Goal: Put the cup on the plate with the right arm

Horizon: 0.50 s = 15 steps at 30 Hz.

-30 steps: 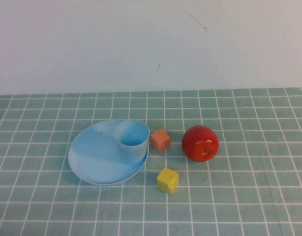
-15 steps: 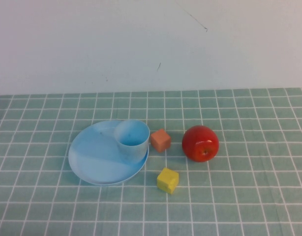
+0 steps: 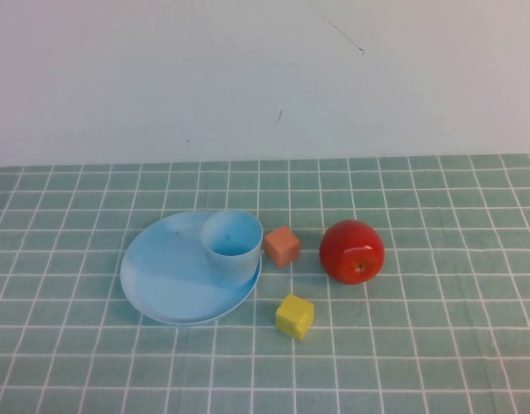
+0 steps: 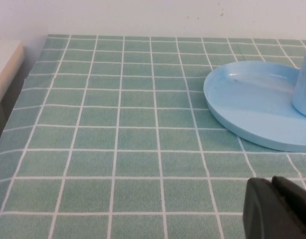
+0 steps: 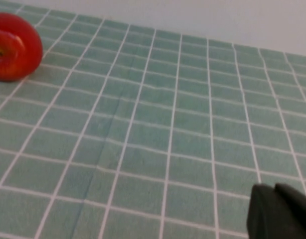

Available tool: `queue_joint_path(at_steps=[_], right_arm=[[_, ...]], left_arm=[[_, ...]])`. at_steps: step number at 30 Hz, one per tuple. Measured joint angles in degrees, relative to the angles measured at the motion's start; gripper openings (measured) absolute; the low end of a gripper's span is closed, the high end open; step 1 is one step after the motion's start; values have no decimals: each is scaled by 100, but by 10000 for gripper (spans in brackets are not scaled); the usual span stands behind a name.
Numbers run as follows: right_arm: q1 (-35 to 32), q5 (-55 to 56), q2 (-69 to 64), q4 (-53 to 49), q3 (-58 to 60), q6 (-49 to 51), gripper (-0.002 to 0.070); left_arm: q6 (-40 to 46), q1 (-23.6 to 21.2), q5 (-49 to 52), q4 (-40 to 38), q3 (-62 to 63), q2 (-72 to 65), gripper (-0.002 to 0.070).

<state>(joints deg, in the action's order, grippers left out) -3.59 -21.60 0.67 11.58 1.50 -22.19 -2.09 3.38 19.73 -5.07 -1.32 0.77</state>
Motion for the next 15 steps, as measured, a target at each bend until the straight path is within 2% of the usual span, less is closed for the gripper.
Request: queue_joint_path(at_steps=[15], right_arm=[[-33,-27,0,0,0,-35,-2]], left_arm=[[0,0,0,0,0,0,-3]])
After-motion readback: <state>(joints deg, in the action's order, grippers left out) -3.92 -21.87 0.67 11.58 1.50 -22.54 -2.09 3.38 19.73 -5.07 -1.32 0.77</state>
